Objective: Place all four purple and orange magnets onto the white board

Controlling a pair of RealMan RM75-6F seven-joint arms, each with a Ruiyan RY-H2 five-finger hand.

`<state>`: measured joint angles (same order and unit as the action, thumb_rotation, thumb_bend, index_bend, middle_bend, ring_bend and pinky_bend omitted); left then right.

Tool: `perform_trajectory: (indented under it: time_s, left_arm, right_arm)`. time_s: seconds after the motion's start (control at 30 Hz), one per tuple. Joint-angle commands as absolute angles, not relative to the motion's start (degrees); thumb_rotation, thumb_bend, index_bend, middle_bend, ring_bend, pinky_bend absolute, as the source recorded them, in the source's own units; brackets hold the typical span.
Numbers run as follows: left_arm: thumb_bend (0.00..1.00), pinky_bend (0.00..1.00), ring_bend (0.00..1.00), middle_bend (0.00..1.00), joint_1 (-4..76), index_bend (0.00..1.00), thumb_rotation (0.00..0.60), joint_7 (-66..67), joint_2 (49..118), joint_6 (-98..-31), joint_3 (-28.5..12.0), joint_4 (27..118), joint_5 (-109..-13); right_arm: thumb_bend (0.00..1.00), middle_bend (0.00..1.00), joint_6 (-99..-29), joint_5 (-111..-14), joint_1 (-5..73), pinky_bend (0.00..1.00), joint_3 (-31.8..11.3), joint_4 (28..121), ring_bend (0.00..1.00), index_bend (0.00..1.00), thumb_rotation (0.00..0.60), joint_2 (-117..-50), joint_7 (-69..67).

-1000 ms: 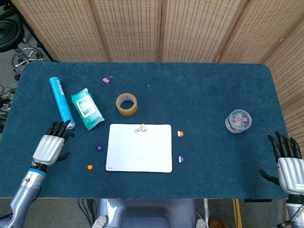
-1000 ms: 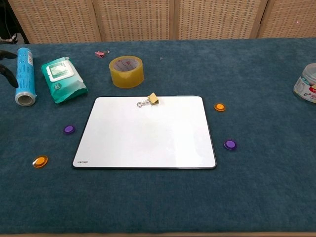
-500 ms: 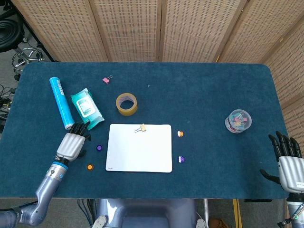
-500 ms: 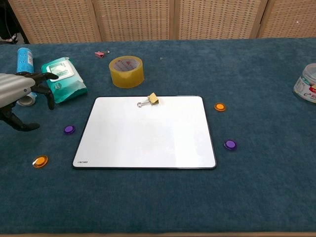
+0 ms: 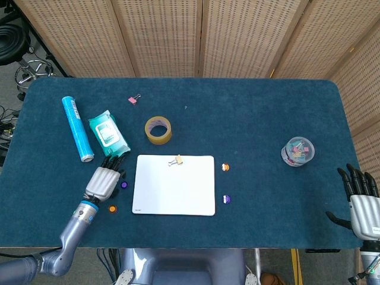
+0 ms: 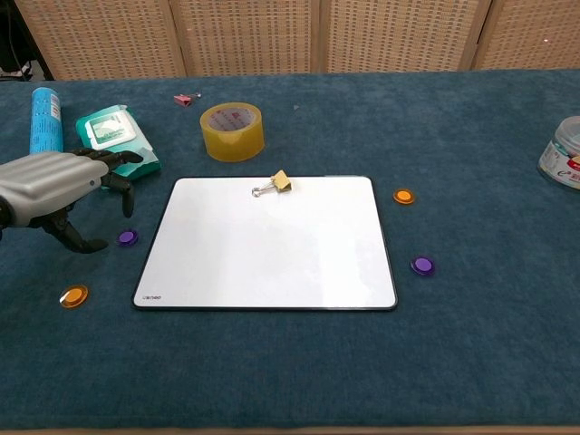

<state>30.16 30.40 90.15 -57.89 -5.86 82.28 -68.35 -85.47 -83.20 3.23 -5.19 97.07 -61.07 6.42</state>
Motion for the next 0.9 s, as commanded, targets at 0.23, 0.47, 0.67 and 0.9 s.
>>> perform_trajectory:
  time_s: [0.23, 0.47, 0.67, 0.9]
  left_arm:
    - [0.27, 0.00, 0.00, 0.00, 31.4, 0.45, 0.600, 31.5, 92.2, -57.2, -5.8, 80.2, -66.1]
    - [0.27, 0.00, 0.00, 0.00, 32.2, 0.46, 0.600, 31.8, 93.4, -57.2, -5.8, 79.5, -65.5]
    - [0.27, 0.00, 0.00, 0.00, 32.8, 0.48, 0.600, 33.1, 93.9, -57.3, -5.6, 79.7, -64.3]
    - [0.27, 0.00, 0.00, 0.00, 33.0, 0.51, 0.600, 33.5, 94.2, -57.3, -5.3, 79.7, -63.2]
  right_arm:
    - [0.00, 0.00, -85.3, -82.8, 3.3, 0.00, -5.3, 97.0, 0.00, 0.00, 0.600, -60.9, 6.0]
    - [0.00, 0.00, -85.1, -82.6, 3.4, 0.00, -5.3, 96.9, 0.00, 0.00, 0.600, -60.9, 5.8]
    - [0.00, 0.00, -85.1, -82.5, 3.4, 0.00, -5.3, 96.9, 0.00, 0.00, 0.600, -60.8, 5.8]
    - [0.00, 0.00, -85.1, -82.5, 3.4, 0.00, -5.3, 97.0, 0.00, 0.00, 0.600, -60.7, 5.4]
